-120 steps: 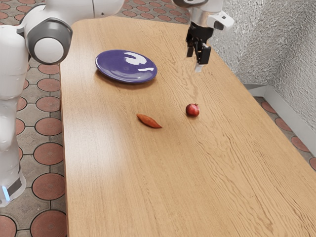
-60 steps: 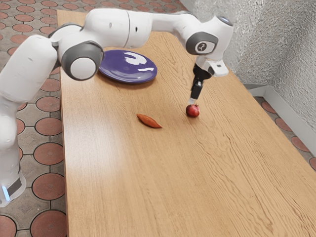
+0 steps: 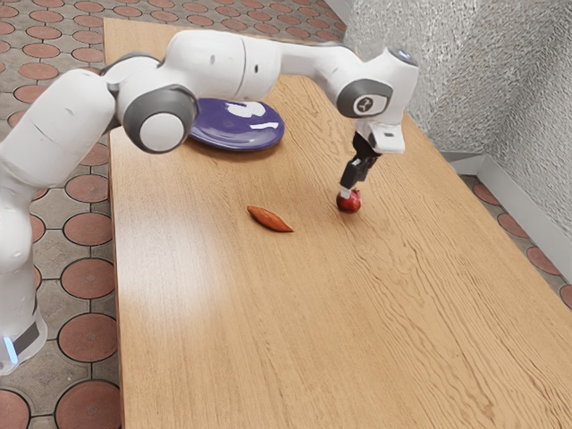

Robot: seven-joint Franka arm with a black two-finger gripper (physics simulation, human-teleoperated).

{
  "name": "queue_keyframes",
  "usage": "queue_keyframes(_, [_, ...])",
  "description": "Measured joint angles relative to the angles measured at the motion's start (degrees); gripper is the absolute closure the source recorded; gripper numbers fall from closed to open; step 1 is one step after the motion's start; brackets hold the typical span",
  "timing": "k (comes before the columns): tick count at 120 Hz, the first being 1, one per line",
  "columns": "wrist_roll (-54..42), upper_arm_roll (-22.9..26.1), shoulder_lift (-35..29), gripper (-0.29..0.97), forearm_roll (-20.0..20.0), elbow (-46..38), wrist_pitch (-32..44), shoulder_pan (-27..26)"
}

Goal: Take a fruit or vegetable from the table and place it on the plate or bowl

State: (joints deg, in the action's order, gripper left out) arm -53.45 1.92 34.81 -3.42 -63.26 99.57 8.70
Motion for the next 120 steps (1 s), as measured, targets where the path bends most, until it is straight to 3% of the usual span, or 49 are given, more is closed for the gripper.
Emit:
queue_keyframes(93, [-13.5,2.4,6.5,0.01,0.1,2.7,6.4,2.8])
queue_keyframes(120, [-15.0,2.4,6.7,0.3,0.7,2.7,6.8,3.6])
